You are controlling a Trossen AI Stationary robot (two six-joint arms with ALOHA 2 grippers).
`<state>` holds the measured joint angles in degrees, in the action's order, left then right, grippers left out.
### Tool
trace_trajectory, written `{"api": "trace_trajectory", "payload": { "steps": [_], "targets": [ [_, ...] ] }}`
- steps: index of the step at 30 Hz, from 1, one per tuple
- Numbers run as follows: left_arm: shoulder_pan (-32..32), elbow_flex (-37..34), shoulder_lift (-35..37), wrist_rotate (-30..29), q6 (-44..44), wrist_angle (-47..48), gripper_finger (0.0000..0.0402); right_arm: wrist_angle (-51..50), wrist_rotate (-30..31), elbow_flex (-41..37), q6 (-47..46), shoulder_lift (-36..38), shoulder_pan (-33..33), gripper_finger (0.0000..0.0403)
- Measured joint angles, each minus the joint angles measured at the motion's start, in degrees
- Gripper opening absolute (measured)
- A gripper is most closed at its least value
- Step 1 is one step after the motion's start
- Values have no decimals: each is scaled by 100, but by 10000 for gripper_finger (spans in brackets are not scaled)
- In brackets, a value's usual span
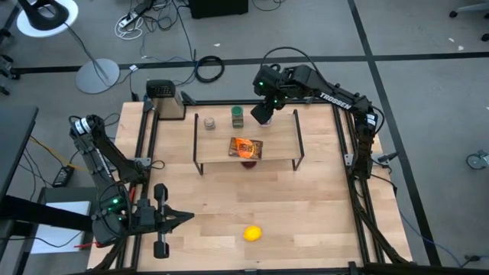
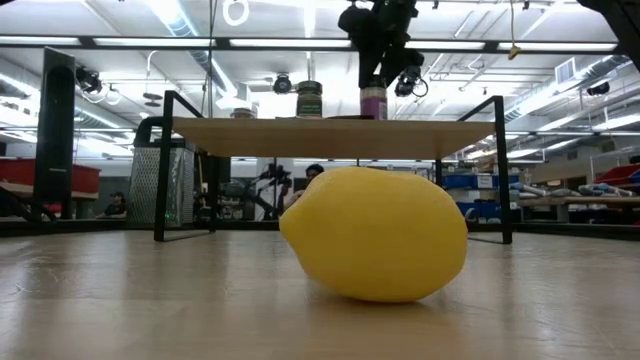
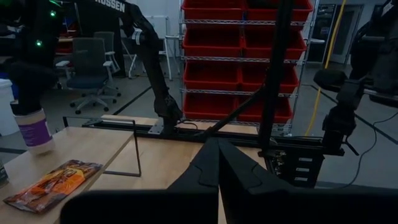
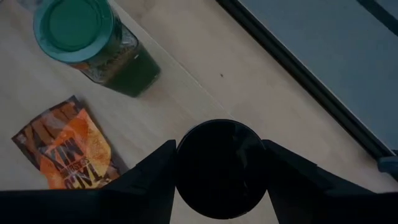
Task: Shelf spices
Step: Put the black seasoning bottle on the shelf
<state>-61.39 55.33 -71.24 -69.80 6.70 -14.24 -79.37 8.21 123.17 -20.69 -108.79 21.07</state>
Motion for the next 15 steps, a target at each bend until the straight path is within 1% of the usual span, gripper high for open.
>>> {"api": "trace_trajectory", "payload": {
  "steps": [10,15],
  "targets": [
    [0,0,-1,0,0,0,4,-37,-46,0,17,0,-13,201],
    [0,0,0,0,0,0,4,-44,-94,0,123,0,-63,216]
  ]
}}
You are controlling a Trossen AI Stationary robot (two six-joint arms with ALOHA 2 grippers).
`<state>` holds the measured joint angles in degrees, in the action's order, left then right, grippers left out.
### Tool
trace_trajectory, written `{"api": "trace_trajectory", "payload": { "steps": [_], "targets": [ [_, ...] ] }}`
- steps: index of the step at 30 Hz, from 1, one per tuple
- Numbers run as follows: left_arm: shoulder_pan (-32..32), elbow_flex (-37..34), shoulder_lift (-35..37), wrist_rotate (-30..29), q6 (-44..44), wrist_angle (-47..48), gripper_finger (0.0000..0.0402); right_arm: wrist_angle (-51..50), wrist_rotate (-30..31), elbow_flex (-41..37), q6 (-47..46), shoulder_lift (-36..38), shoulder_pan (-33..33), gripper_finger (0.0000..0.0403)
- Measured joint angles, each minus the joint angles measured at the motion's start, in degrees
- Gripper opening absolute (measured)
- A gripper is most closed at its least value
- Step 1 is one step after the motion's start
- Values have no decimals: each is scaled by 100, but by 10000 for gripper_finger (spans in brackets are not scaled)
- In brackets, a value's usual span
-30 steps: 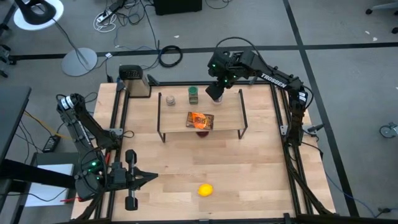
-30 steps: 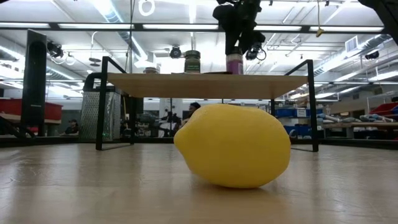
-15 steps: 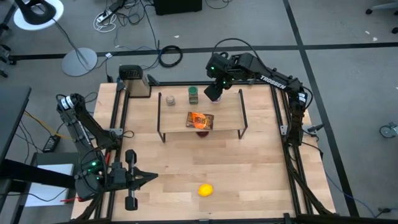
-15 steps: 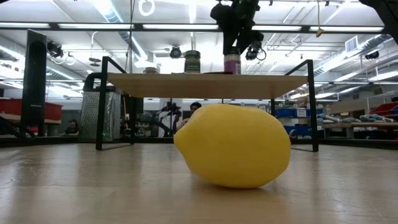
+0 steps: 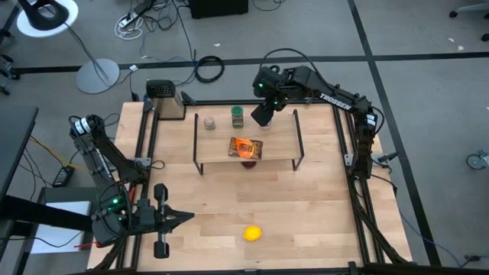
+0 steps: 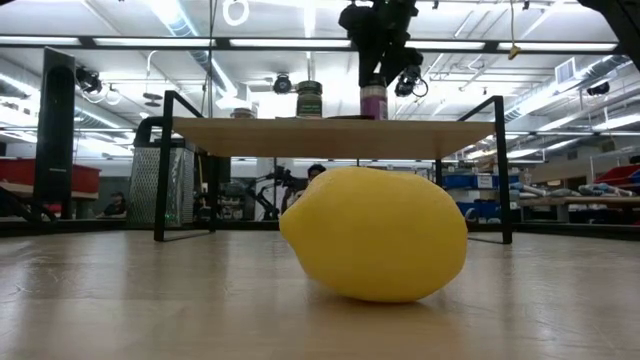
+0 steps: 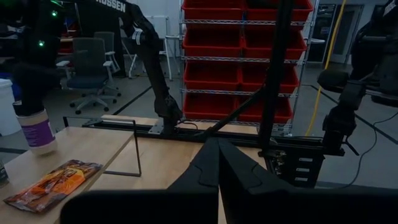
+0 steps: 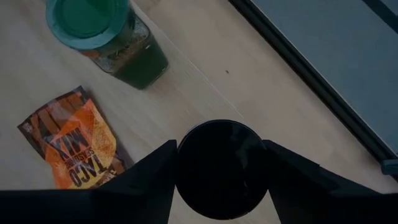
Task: Shelf spices
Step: Put the black seasoning bottle on the shelf
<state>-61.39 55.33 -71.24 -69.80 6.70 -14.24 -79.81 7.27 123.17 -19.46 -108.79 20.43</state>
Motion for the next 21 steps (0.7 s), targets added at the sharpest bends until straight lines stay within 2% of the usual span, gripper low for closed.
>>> {"api": "trace_trajectory", "payload": {
  "steps": [11,21],
  "targets": [
    [0,0,-2,0,0,0,4,5,0,0,159,0,-75,223],
    [0,0,0,0,0,0,4,22,0,2,259,0,-88,252]
  ]
}}
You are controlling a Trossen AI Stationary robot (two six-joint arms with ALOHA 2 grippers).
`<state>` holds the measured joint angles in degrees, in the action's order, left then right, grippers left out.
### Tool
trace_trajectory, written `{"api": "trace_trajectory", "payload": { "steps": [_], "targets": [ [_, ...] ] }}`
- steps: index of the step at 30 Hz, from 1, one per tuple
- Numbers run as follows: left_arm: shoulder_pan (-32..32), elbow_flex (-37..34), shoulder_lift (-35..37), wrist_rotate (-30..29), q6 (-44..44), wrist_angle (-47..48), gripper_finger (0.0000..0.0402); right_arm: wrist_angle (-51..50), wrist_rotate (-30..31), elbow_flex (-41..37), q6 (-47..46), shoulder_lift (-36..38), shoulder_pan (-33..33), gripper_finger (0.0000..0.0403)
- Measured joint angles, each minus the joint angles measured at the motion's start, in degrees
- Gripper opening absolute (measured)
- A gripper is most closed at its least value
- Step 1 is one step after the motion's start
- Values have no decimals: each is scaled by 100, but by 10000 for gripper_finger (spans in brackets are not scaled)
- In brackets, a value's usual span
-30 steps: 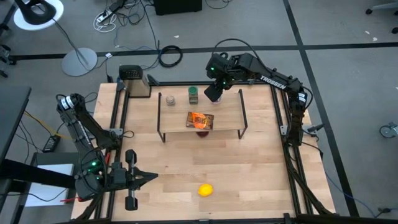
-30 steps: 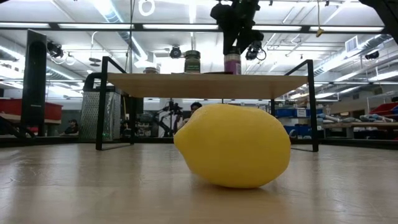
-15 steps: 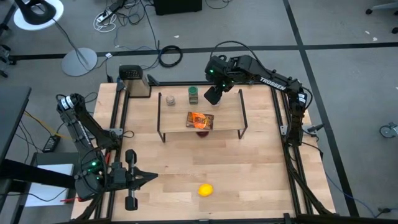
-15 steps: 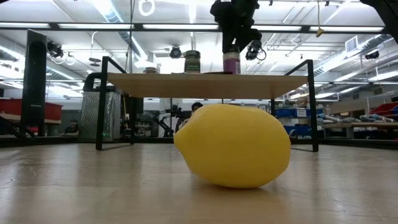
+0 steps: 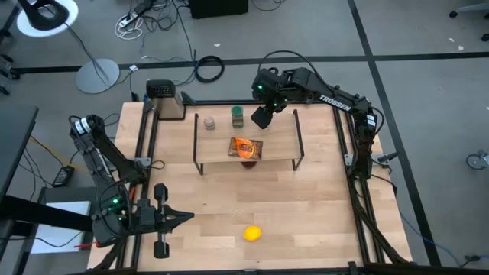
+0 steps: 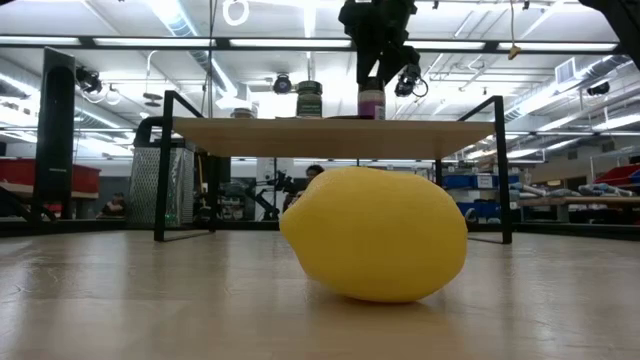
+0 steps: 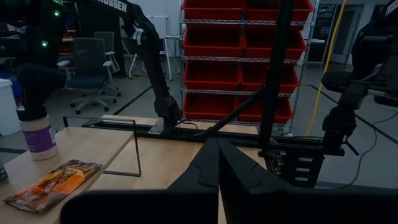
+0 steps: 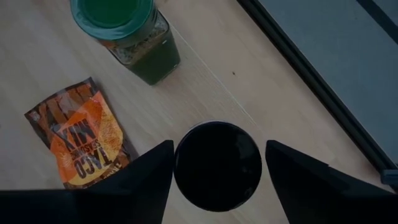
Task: Shelf spices
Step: Put the black seasoning bottle on the shelf
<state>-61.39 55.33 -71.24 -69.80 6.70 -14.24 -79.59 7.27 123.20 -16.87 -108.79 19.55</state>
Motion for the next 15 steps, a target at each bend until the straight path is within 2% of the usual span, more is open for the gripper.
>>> {"api": "trace_trajectory", "payload": {
  "steps": [15],
  "targets": [
    [0,0,0,0,0,38,4,22,100,0,259,0,-133,254]
  ]
}}
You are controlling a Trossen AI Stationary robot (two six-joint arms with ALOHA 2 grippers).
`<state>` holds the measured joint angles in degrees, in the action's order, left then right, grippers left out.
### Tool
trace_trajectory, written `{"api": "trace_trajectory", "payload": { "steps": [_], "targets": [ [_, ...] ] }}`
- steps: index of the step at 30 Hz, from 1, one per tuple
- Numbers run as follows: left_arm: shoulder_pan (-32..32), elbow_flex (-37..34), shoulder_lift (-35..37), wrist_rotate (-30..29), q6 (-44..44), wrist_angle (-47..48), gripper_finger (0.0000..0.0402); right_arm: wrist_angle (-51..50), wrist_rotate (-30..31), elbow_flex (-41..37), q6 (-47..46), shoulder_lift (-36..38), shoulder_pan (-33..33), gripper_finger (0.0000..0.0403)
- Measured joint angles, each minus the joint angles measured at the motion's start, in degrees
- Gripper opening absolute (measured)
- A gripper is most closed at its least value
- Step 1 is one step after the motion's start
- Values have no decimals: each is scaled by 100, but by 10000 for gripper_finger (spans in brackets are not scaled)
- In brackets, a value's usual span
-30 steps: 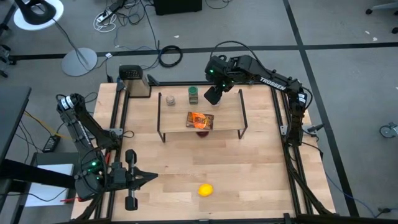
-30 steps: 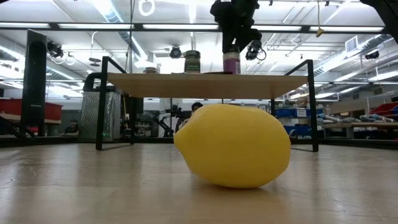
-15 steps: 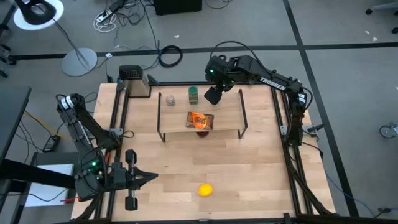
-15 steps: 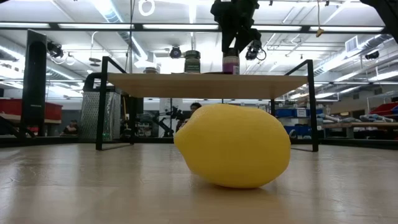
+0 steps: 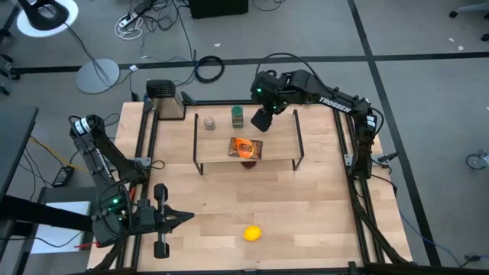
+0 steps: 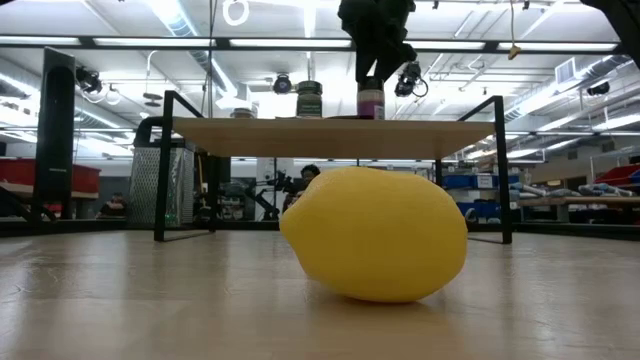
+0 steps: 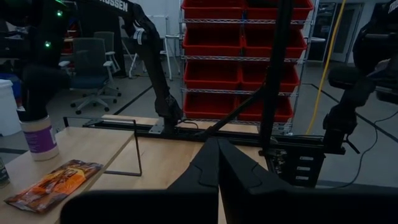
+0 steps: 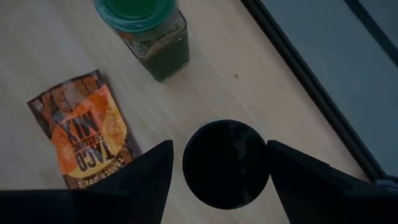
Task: Shelf spices
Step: Put the black seasoning bottle on the shelf, then adjust the orange seasoning bag
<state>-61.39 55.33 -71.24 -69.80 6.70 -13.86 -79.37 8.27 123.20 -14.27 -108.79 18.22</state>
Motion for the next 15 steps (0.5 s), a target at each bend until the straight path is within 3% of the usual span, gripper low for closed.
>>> {"api": "trace_trajectory", "payload": {
  "steps": [15],
  "targets": [
    [0,0,-1,0,0,8,4,290,321,67,196,328,-227,253]
  ]
}}
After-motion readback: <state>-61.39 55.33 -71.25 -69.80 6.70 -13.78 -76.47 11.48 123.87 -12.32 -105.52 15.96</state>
